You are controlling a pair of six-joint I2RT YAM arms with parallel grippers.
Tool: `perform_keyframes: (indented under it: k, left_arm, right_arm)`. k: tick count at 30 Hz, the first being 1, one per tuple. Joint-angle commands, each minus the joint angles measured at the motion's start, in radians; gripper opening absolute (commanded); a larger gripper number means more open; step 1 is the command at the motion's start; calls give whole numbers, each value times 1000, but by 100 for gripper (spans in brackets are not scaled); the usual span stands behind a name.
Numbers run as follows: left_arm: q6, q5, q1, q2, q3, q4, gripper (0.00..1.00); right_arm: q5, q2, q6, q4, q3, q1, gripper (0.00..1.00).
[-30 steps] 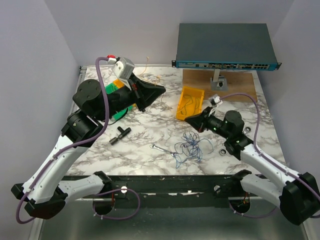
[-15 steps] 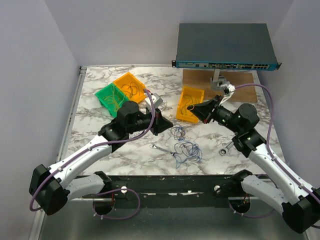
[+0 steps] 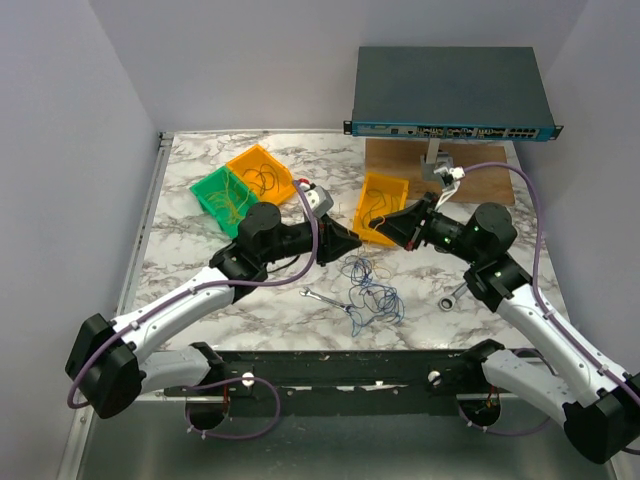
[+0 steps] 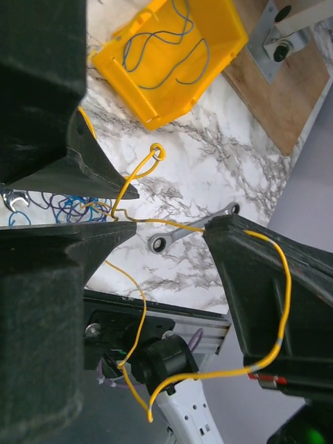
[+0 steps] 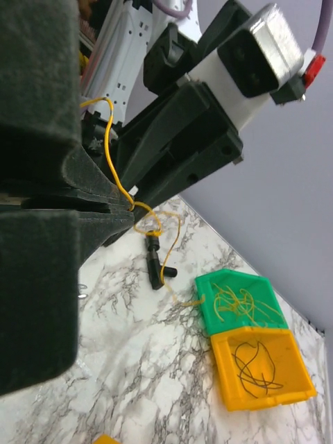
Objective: Untangle the cables
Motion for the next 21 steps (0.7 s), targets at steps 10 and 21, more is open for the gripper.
perform_keyframes:
  k: [10,21]
  left_arm:
    - [40,0,-35,53,61,39,46]
    - [46,-96,-44,41,64,14,0]
  right_arm:
    - [-79,-8,79,9,33,3,1]
    - [-9,-49,58,-31,13,3,19]
